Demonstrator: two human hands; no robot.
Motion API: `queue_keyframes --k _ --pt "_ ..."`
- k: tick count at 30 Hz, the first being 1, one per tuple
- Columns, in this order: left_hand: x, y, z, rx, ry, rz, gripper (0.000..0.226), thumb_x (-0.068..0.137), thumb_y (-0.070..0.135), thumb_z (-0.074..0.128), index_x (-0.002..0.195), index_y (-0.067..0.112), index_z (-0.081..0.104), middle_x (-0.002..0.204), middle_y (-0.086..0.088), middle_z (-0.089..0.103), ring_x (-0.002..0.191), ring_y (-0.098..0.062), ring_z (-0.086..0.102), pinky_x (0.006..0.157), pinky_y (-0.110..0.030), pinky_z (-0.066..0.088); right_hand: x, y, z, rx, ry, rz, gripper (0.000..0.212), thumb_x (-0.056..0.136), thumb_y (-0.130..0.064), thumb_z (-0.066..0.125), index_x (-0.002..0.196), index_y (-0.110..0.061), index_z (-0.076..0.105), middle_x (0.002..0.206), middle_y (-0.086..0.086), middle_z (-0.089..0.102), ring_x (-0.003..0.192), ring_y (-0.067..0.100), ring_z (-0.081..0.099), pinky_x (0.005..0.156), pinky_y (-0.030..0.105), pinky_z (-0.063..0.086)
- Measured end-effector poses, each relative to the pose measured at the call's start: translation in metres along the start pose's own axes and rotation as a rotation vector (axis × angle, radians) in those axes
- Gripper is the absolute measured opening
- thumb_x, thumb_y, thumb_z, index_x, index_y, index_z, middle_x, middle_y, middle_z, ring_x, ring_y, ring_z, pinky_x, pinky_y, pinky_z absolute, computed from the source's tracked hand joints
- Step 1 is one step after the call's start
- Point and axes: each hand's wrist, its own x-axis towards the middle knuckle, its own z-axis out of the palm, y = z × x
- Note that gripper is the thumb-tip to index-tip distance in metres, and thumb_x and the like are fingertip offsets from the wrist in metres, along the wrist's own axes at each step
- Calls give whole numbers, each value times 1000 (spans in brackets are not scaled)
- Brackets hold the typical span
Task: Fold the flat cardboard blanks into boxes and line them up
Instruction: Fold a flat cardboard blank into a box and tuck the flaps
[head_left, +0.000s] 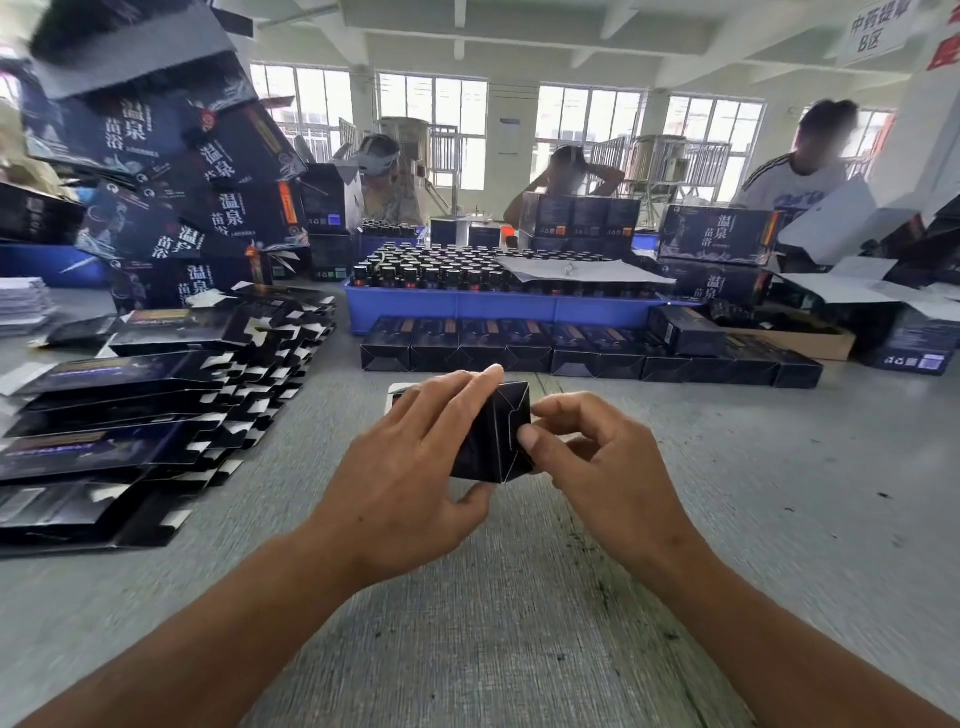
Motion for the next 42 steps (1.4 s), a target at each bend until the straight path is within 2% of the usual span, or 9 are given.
queue_keyframes --k 4,9,14,20,26,30,37,42 --pt "-1 0 2 -25 -5 -2 94 77 38 73 156 21 25 148 2 41 128 -17 45 90 -27 45 2 1 1 62 -50 45 17 92 -29 70 108 -34 69 91 -19 75 85 -1 71 70 16 56" --pt "-1 0 2 -43 14 11 93 75 35 76 154 20 29 147 4 39 129 -14 42 89 -26 45 3 4 0 115 -60 79 17 90 -30 72 107 -28 73 91 -16 76 87 6 73 76 26 61" --pt "0 2 2 -76 25 19 87 77 42 64 154 23 29 147 6 39 130 -14 43 89 -27 48 2 2 -1 126 -33 57 10 89 -26 75 93 -34 73 86 -16 76 80 2 72 67 14 53" --pt "0 4 1 -87 27 27 85 78 47 58 154 25 27 148 8 38 130 -13 43 92 -26 46 2 -2 1 26 40 40 7 88 -26 76 90 -32 72 79 -18 74 74 -2 69 64 10 50" --pt "0 7 0 -93 35 26 86 78 45 67 153 21 31 147 7 39 128 -14 46 91 -26 47 0 -4 3 -47 96 7 5 90 -27 74 93 -29 71 81 -13 73 76 -3 69 66 10 52" --pt "-1 6 0 -102 41 20 89 78 39 75 153 22 31 147 9 37 128 -13 46 93 -24 43 0 -5 0 -22 54 23 10 89 -28 74 99 -24 73 83 -13 74 77 -2 69 65 10 50" --pt "0 7 -1 -104 45 27 84 79 46 64 152 24 31 147 9 39 130 -14 45 93 -25 44 1 -6 -3 12 -4 48 10 90 -29 73 98 -24 70 84 -10 73 75 0 69 64 13 51" --pt "0 8 0 -74 14 44 84 78 44 65 152 21 33 148 5 44 133 -15 43 95 -26 45 1 -6 -2 -119 35 27 8 88 -30 75 91 -24 69 82 -8 73 76 3 69 68 18 55"
